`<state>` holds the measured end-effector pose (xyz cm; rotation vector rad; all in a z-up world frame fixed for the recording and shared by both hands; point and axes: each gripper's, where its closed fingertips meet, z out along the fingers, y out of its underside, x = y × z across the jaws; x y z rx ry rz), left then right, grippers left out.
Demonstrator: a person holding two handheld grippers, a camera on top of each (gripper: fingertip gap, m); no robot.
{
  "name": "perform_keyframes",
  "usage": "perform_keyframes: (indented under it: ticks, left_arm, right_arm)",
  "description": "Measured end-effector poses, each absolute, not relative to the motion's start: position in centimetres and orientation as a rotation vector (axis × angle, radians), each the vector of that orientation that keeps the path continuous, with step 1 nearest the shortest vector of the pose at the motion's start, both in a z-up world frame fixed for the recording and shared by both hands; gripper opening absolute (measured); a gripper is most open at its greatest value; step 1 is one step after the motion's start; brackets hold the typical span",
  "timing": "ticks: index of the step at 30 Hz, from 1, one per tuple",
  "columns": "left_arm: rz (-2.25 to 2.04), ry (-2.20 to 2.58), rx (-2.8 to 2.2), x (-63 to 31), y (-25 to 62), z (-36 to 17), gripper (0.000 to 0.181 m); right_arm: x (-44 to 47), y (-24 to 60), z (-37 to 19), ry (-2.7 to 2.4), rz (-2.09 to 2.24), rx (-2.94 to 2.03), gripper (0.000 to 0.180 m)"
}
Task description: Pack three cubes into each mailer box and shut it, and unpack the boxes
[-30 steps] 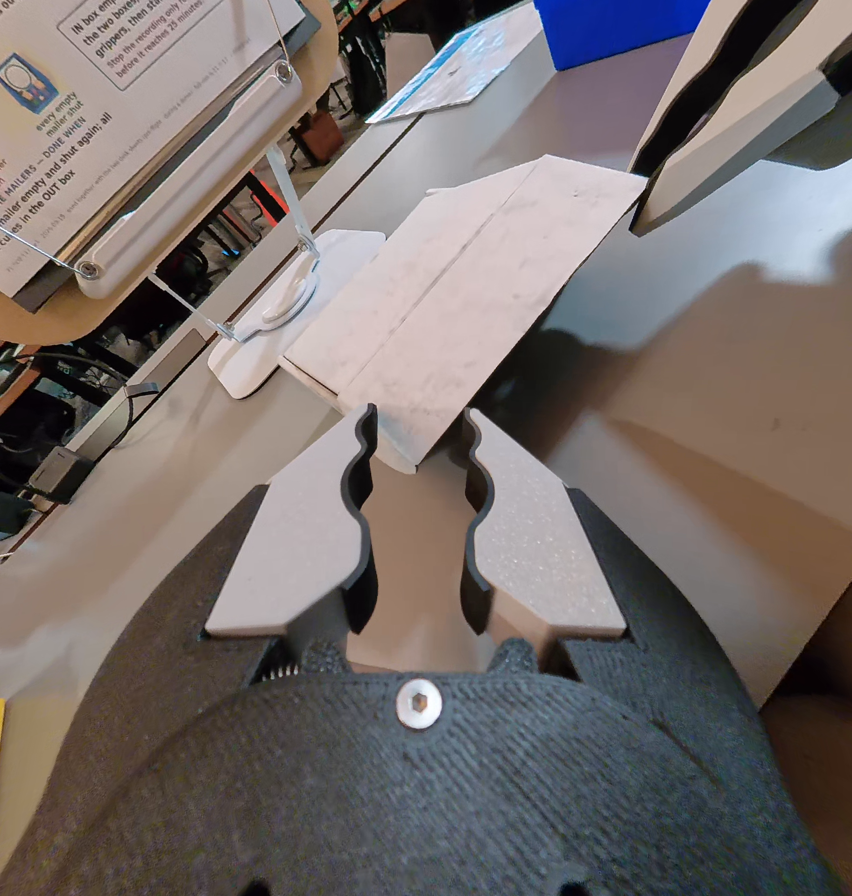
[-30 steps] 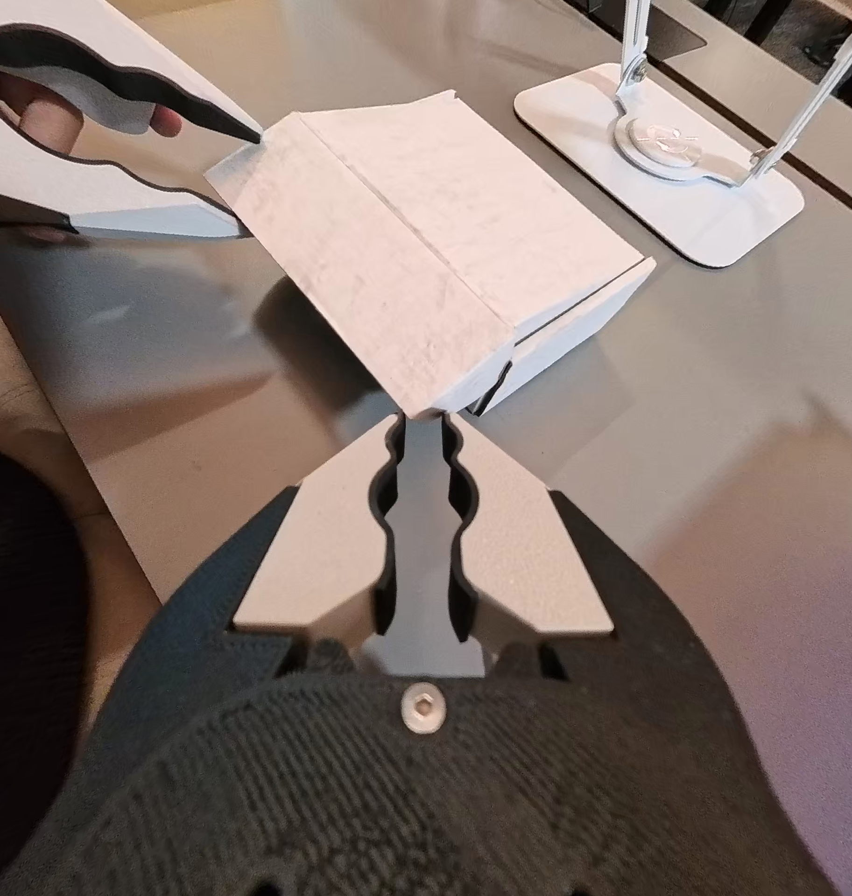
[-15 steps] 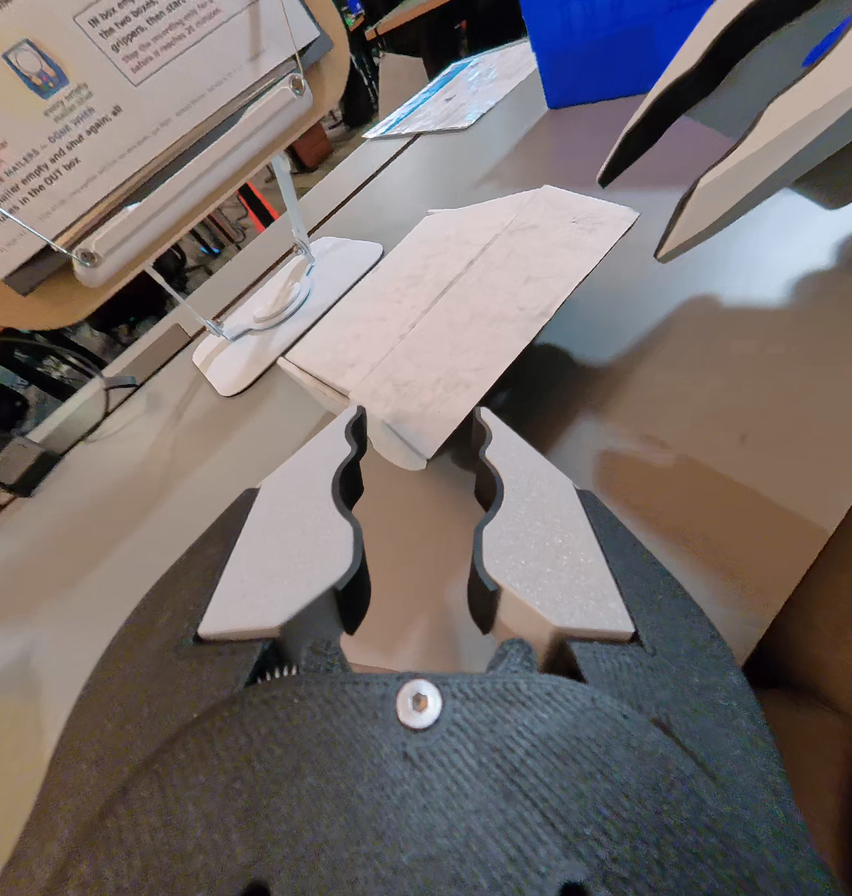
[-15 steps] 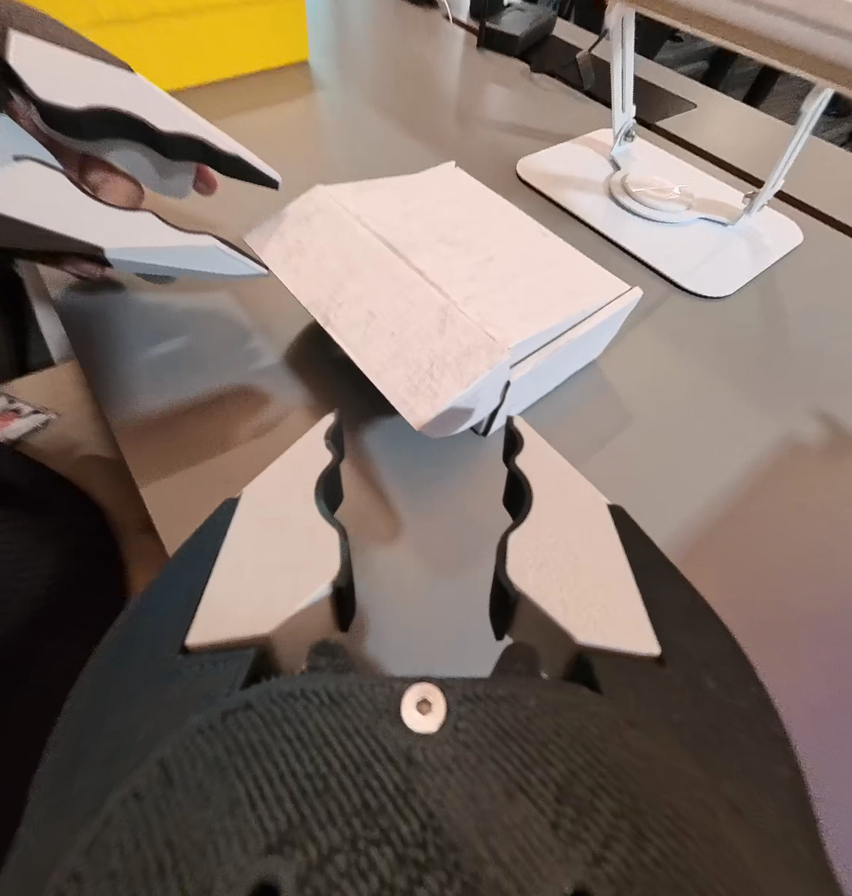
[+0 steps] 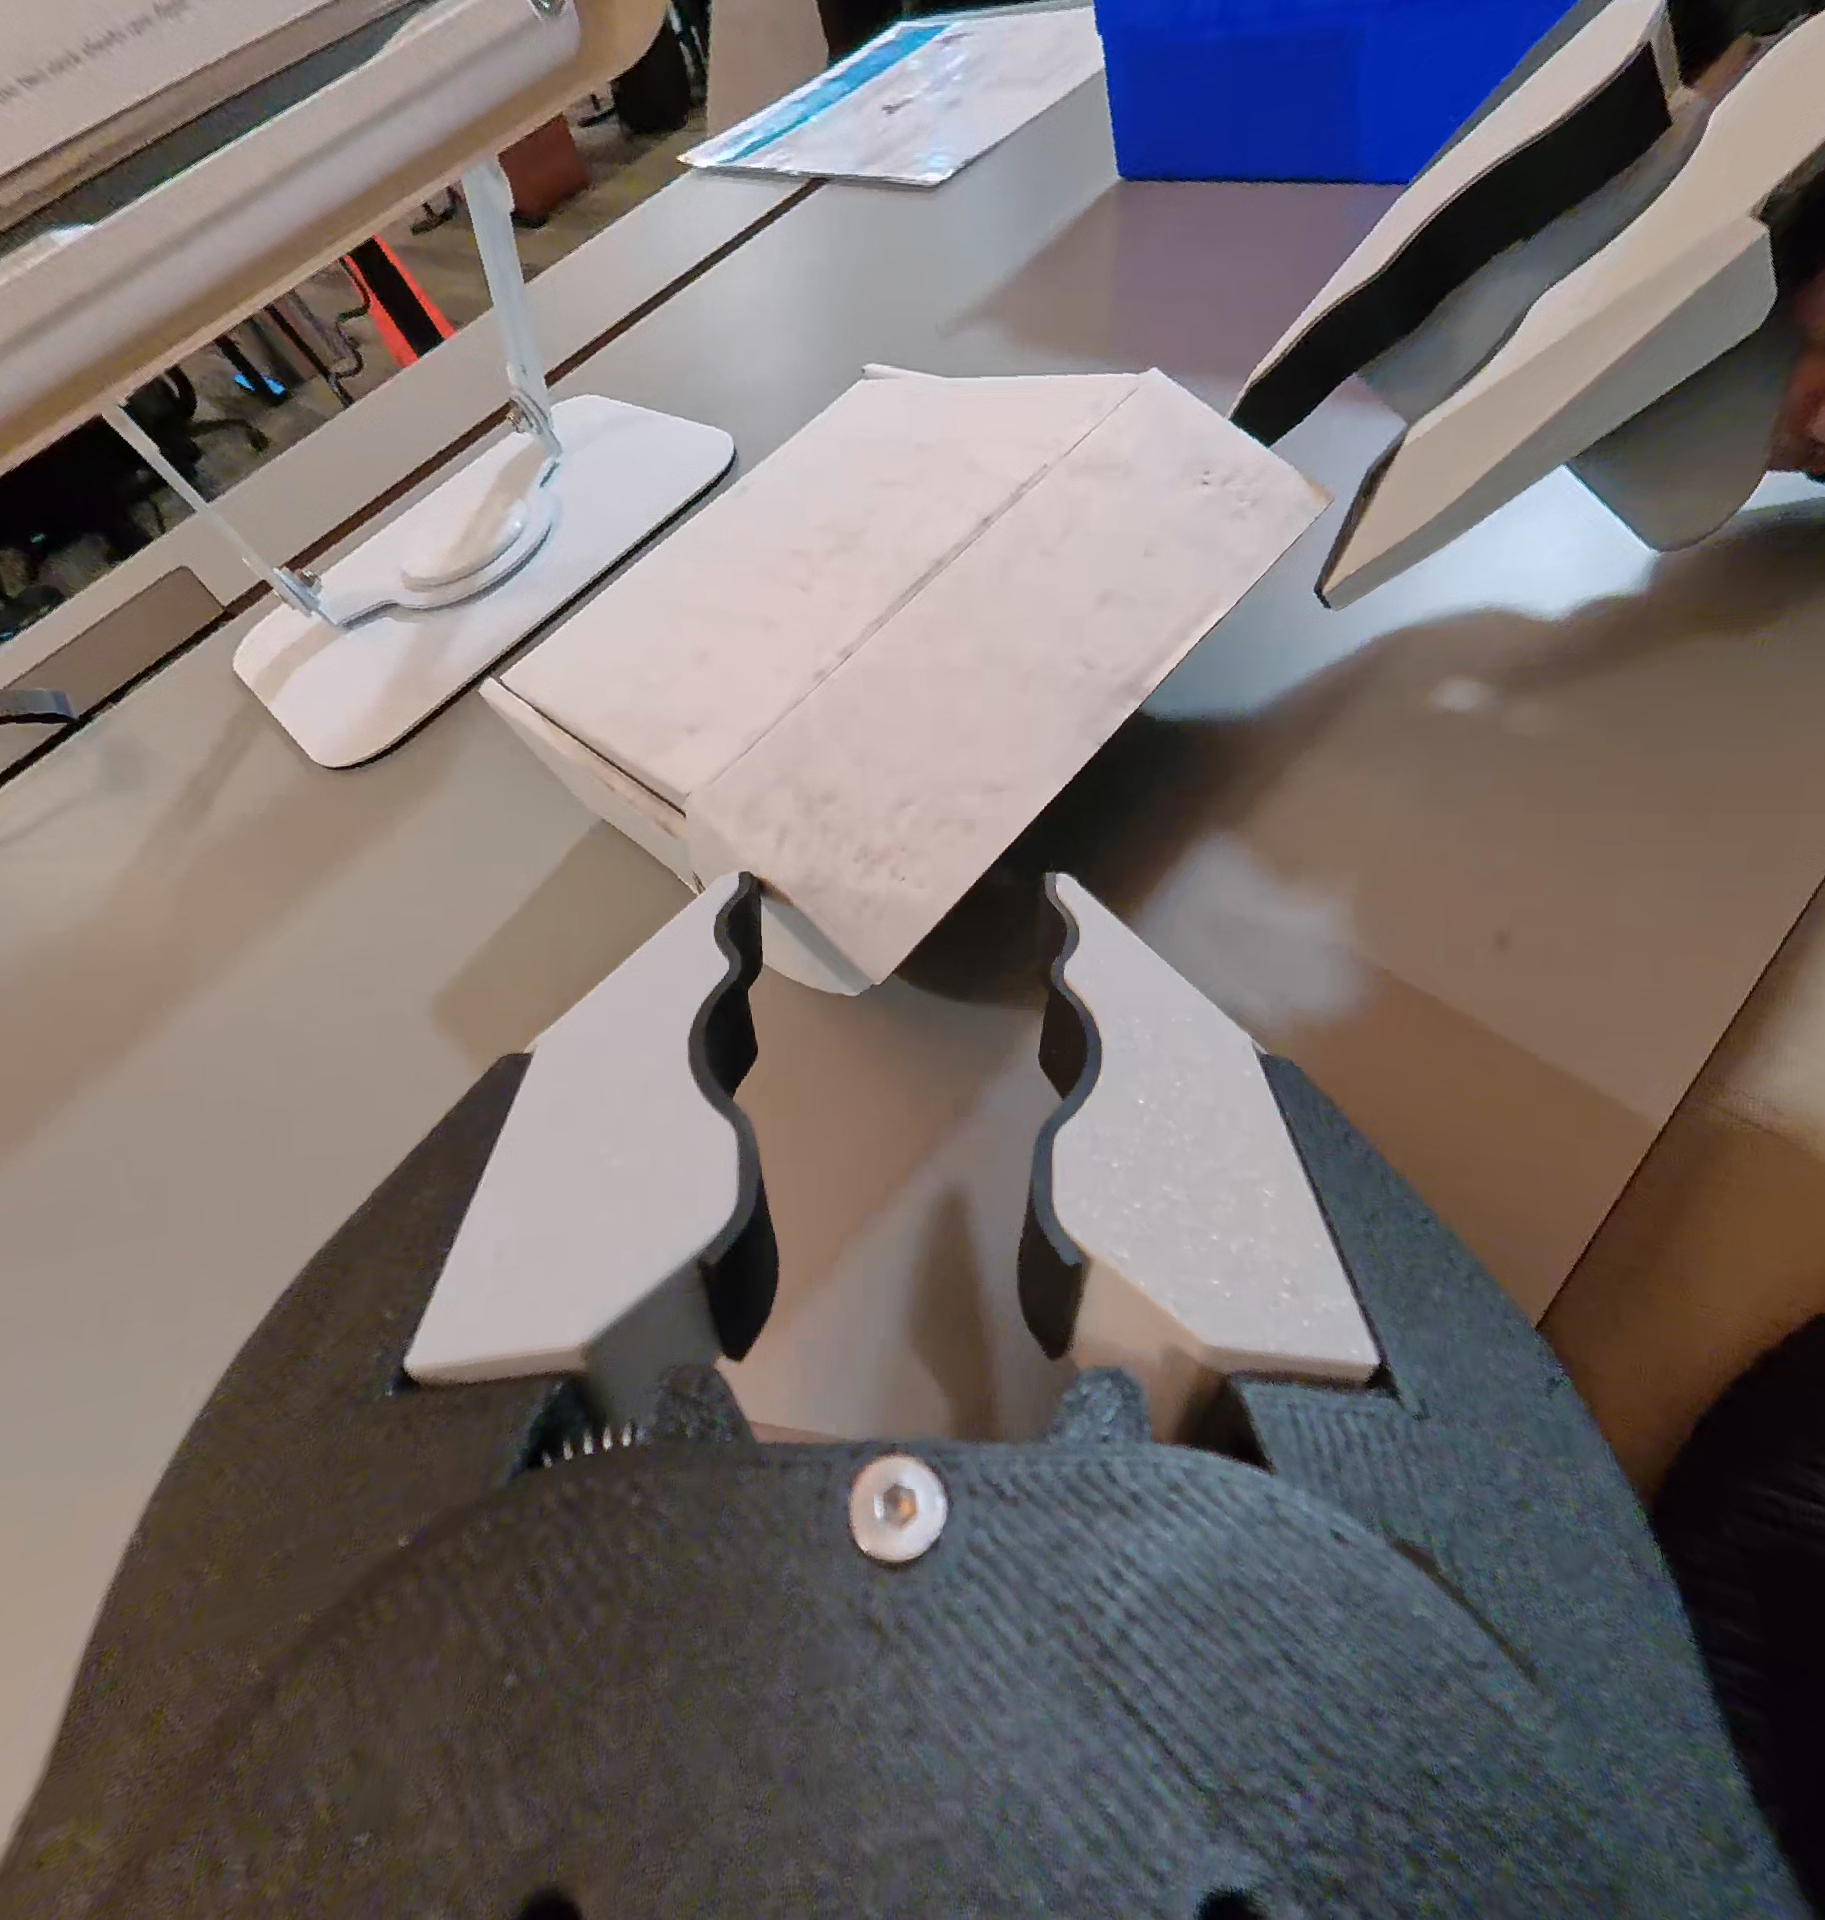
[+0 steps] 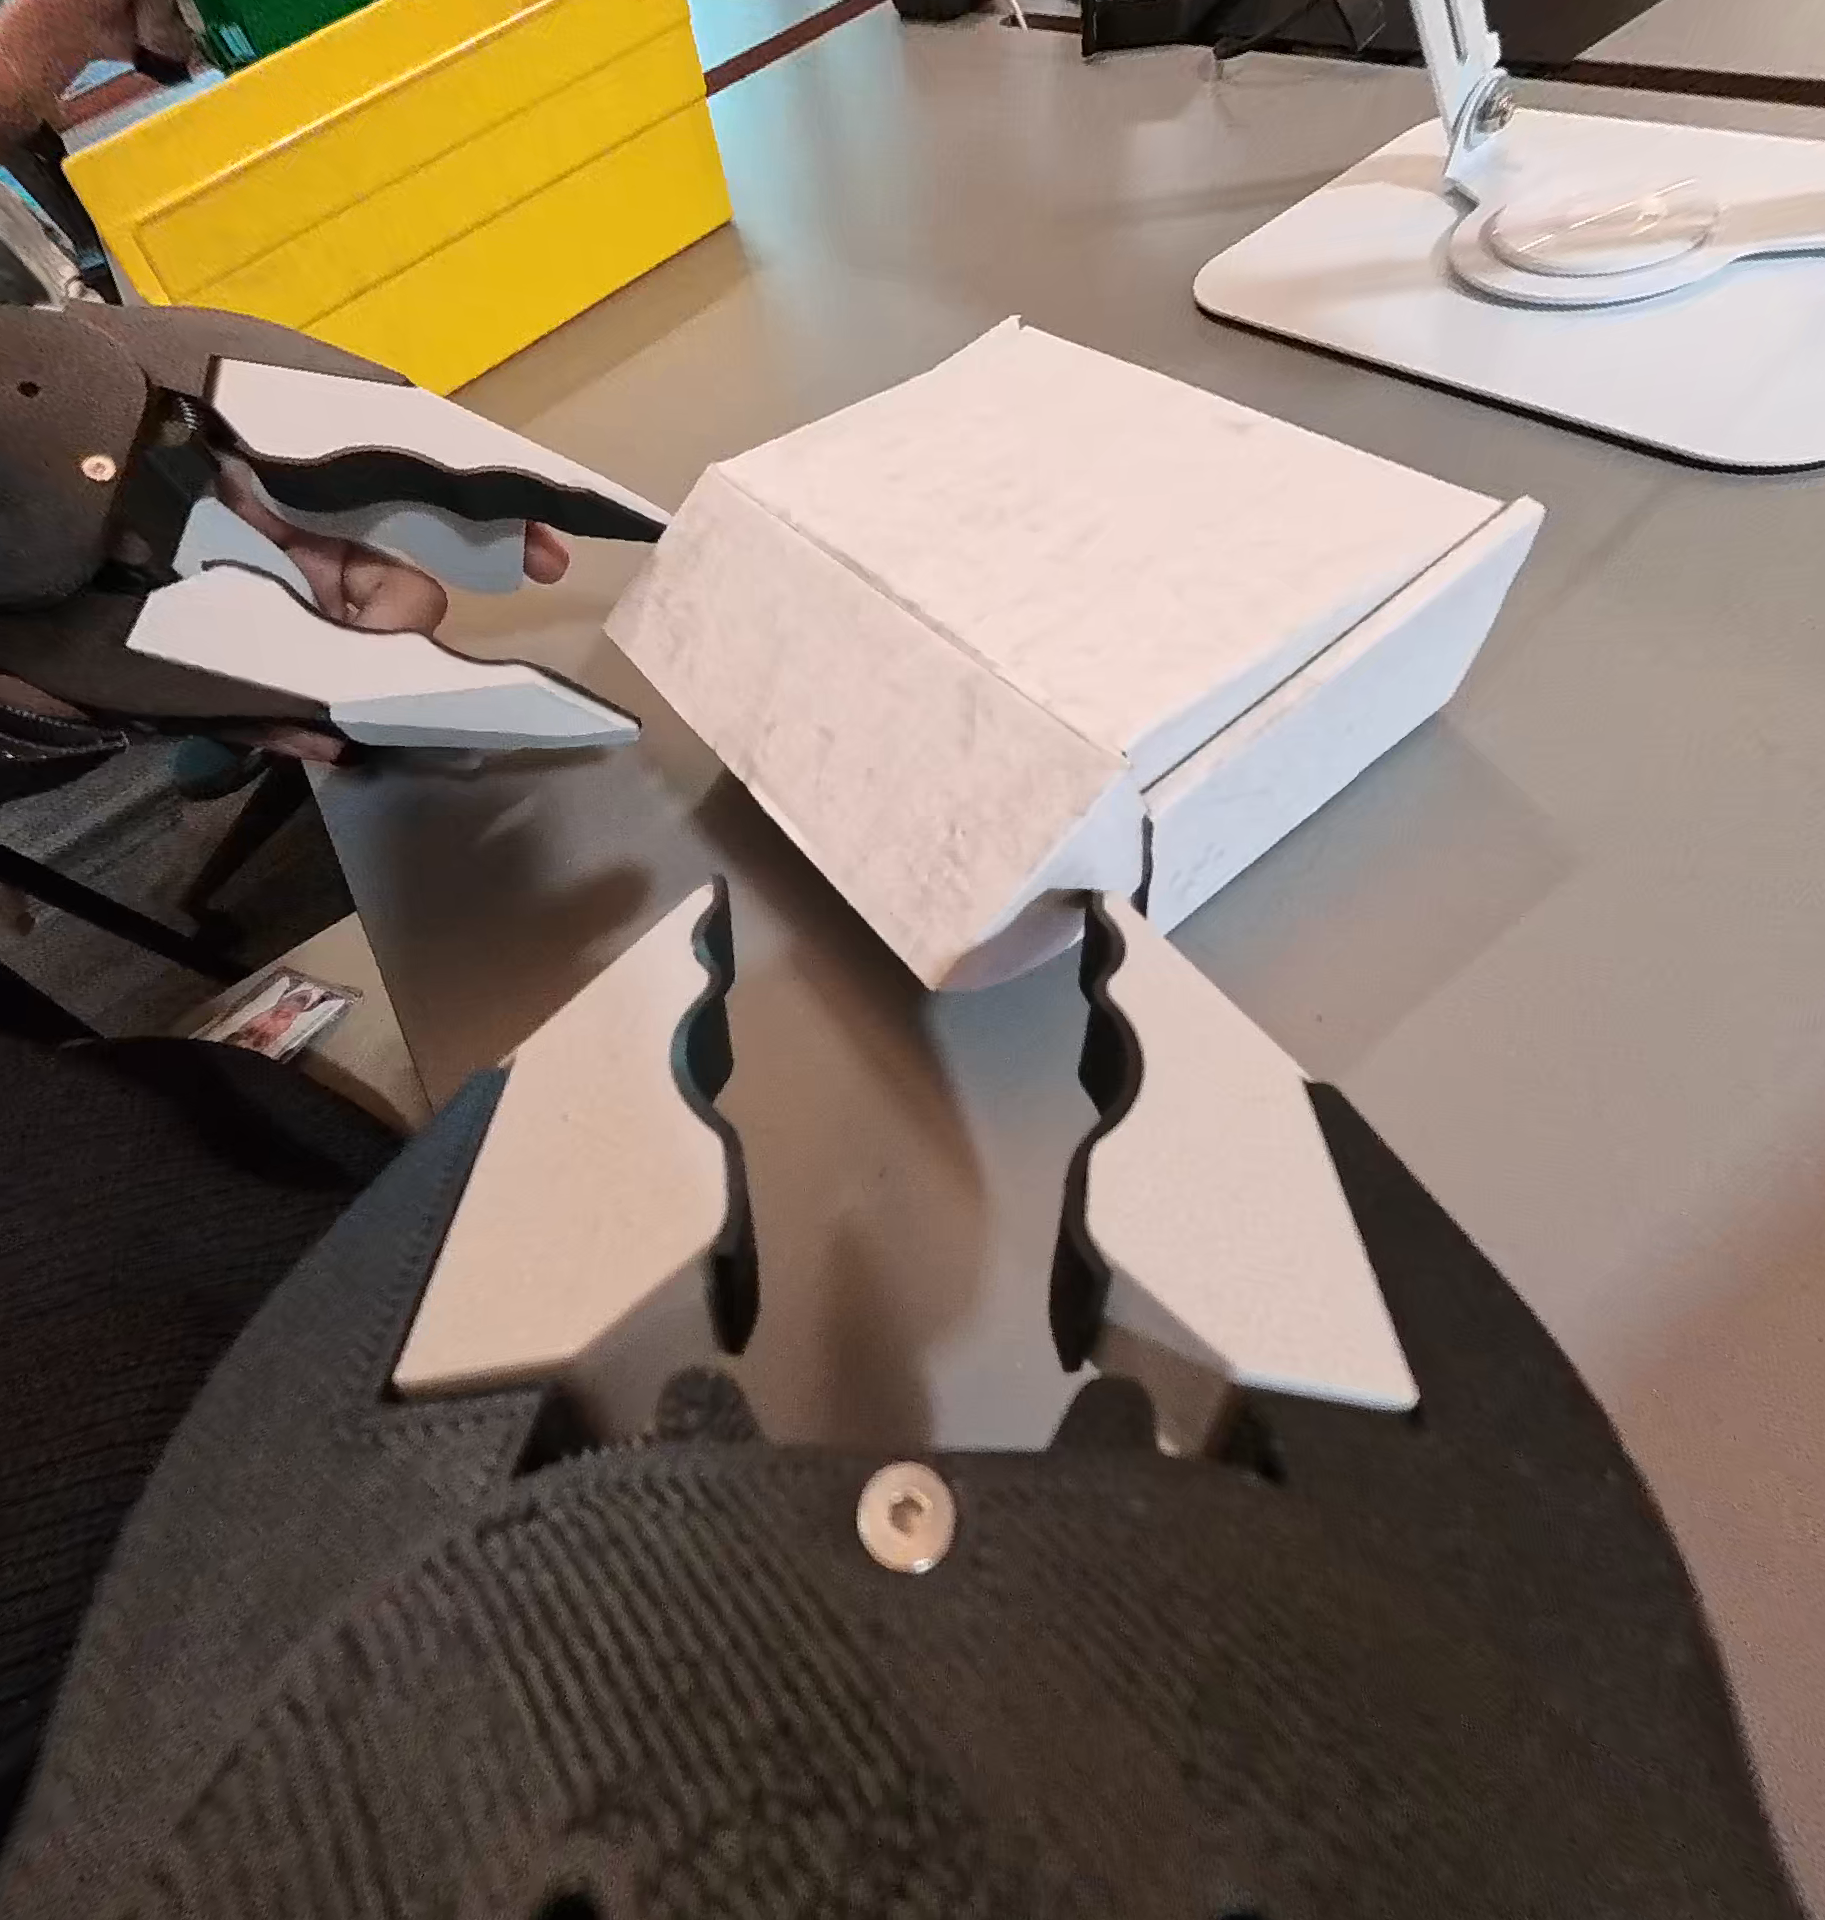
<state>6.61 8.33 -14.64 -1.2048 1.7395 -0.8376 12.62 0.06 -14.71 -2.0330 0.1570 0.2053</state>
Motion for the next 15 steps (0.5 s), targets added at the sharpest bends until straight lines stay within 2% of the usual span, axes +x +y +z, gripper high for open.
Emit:
perform_keyframes:
  ticks: [15]
  left_arm:
    - [-0.862,1.689,-1.318,7.04,8.75,-14.72,0.05]
  right_arm:
    - [12.88,-0.2,-15.16,0.133,0.146,-2.067,0.062]
